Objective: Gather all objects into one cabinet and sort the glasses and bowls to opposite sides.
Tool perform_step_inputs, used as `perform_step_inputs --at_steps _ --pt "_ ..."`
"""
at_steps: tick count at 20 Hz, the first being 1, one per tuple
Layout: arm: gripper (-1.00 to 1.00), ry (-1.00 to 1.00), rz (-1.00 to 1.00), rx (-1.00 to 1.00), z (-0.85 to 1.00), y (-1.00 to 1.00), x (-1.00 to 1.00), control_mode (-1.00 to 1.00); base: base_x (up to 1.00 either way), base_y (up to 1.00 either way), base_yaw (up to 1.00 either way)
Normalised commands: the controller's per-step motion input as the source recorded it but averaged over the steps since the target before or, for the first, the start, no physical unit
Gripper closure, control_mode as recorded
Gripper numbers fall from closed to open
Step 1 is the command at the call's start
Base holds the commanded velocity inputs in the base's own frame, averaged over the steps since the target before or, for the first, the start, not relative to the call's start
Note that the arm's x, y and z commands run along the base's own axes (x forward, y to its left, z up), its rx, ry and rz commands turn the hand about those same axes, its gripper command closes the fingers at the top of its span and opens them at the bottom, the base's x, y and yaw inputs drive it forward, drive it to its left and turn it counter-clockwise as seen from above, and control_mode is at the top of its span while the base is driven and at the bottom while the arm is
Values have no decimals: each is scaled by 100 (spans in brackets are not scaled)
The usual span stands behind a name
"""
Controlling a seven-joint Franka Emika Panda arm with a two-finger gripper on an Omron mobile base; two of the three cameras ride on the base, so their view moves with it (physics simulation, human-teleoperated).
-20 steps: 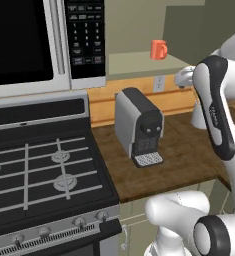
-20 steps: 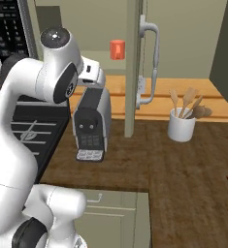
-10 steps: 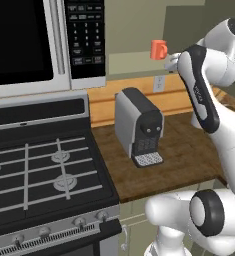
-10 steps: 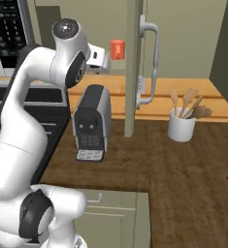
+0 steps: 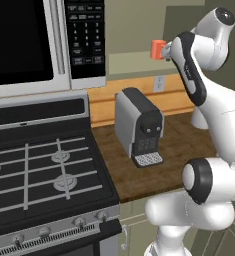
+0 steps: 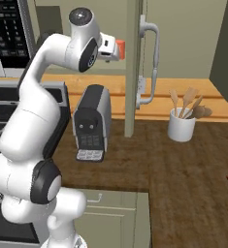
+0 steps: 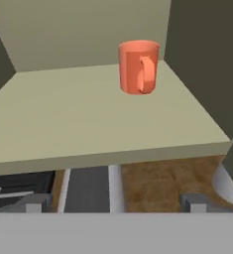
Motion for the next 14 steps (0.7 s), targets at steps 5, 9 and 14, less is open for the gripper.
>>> perform_step_inputs --at_steps 5,9,14 --pt "-100 0 -6 -3 0 -33 66 -100 0 0 0" --pt "-100 0 0 0 -1 -3 50 -100 0 0 0" --pt "-100 0 0 0 -7 -1 46 -100 0 0 0"
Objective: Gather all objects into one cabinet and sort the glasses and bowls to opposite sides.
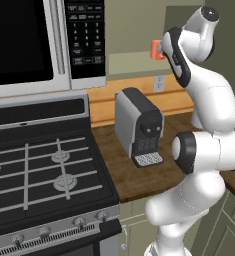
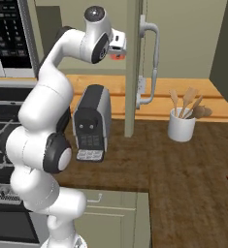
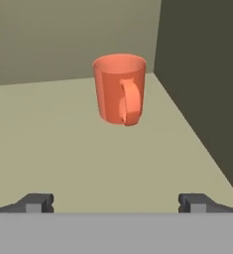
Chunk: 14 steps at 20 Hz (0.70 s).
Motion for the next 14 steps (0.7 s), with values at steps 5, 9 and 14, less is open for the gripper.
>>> perform_step_inputs --at_steps 5,9,14 --pt "-100 0 0 0 -14 -5 41 -100 0 0 0" --pt "-100 0 0 0 -14 -3 40 -100 0 0 0" --pt "-100 0 0 0 -8 -8 38 -100 0 0 0"
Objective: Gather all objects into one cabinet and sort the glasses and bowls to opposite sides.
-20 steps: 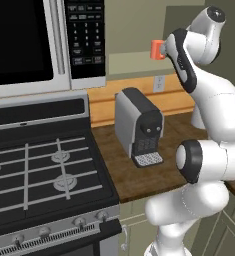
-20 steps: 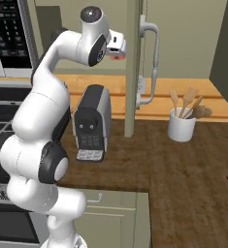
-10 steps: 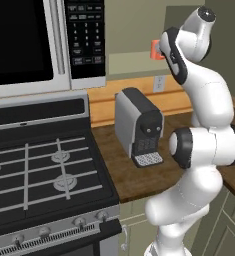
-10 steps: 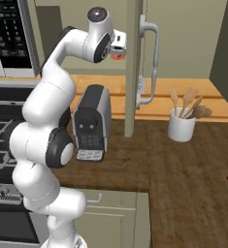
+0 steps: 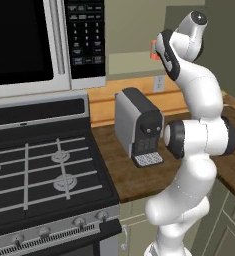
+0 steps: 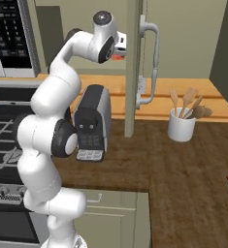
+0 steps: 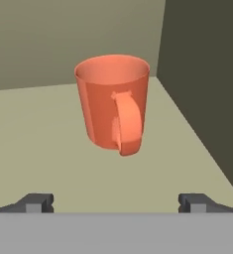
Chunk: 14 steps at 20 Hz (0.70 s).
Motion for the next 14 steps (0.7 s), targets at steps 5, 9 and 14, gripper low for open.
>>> perform_step_inputs --at_steps 5,9,14 --pt "-100 0 0 0 0 -12 39 -100 0 0 0" --pt "-100 1 0 0 0 -2 38 -100 0 0 0" --pt "-100 0 0 0 0 -1 34 -100 0 0 0"
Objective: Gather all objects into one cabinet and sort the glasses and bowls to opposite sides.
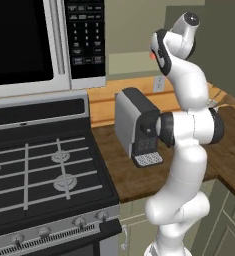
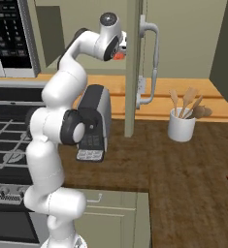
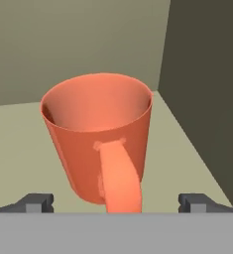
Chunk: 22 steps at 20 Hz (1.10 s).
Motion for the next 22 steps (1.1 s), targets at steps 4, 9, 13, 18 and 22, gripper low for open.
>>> perform_step_inputs --at_steps 4,9,13,18,22 --pt "-100 0 0 0 0 -6 23 -100 0 0 0" --pt "100 0 0 0 0 -4 8 -100 0 0 0" --pt "100 0 0 0 0 -1 0 -100 0 0 0" --pt "100 0 0 0 0 0 0 -100 0 0 0" --pt "100 0 0 0 -1 0 0 -100 0 0 0"
